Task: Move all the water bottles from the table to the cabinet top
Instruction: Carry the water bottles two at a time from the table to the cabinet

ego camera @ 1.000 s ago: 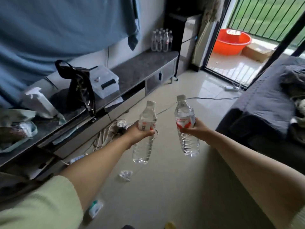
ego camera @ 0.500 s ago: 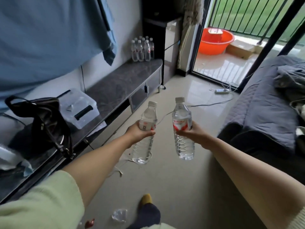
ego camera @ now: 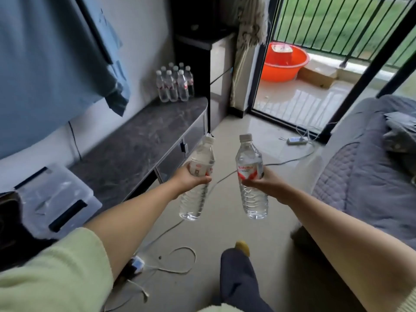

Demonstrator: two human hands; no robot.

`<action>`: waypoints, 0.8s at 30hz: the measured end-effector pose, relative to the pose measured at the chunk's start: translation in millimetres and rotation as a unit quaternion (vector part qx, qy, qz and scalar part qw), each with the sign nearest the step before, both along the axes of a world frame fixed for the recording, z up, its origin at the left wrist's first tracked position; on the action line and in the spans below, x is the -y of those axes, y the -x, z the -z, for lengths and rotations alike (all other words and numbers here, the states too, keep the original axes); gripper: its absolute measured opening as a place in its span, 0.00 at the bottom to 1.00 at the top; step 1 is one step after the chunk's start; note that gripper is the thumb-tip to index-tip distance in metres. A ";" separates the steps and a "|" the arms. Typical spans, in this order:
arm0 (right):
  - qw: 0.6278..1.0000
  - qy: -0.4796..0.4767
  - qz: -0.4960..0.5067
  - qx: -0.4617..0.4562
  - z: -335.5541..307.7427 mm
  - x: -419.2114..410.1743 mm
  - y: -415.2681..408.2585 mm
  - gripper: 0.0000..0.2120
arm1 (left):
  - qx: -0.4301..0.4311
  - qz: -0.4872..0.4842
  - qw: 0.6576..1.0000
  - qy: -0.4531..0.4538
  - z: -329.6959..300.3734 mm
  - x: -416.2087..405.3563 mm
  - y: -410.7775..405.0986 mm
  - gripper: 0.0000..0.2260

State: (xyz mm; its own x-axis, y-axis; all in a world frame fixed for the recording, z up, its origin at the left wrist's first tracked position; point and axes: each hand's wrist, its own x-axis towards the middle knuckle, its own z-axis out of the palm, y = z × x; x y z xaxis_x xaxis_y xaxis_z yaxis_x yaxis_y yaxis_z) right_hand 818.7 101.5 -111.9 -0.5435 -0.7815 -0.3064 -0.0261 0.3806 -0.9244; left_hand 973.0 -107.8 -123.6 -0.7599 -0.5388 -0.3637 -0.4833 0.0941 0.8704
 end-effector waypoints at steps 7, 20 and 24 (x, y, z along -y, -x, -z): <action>0.999 -0.022 -0.047 -0.017 -6.6 76.4 148.6 0.14 | -0.003 -0.073 0.997 -0.012 -2.2 62.9 129.0 0.11; 0.995 -0.023 -0.094 -0.003 2.6 284.7 326.3 0.11 | 0.006 -0.139 0.990 -0.030 11.8 236.3 286.6 0.16; 0.995 -0.028 -0.093 0.003 -0.9 360.3 362.3 0.15 | 0.023 -0.155 0.987 -0.034 11.8 311.3 319.4 0.20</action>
State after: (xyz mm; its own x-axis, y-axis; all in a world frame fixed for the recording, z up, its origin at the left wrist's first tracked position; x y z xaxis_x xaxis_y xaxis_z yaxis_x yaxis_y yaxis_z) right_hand 456.4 -258.8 -110.9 -0.3890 -0.8503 -0.3546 -0.0950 0.4198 -0.9026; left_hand 653.7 -419.1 -135.4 -0.5437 -0.7161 -0.4377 -0.5195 -0.1224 0.8456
